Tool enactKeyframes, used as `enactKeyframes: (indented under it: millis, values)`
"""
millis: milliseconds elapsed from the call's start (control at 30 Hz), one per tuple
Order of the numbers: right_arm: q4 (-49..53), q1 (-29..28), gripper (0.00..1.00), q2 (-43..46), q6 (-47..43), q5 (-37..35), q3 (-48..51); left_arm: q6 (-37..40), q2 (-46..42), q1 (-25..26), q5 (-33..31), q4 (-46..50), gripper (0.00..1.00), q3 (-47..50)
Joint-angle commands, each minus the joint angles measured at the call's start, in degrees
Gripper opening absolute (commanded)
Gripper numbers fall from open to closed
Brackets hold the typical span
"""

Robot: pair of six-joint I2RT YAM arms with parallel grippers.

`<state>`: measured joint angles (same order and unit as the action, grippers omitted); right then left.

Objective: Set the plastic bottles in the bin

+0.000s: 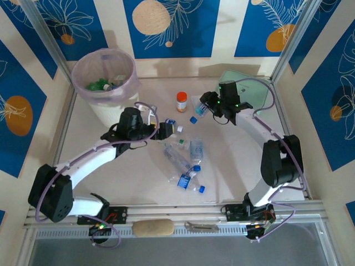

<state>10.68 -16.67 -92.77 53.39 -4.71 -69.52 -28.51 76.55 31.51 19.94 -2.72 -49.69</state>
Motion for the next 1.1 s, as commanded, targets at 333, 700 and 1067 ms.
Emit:
enactKeyframes:
  millis: [333,700,1067]
  values:
    - [-1.5,-4.8,0.41,11.1,-3.4,8.8,10.1,-0.8,11.4,5.3,10.4,-3.1,0.99,-10.7]
    - [-2.6,-7.2,0.41,12.3,-1.1,11.3,12.0,-2.9,17.0,8.0,12.8,-4.4,0.93,-13.6]
    - [-2.8,-7.7,0.4,12.6,-0.2,12.3,11.8,-3.2,19.5,8.4,13.4,-5.5,0.68,-15.1]
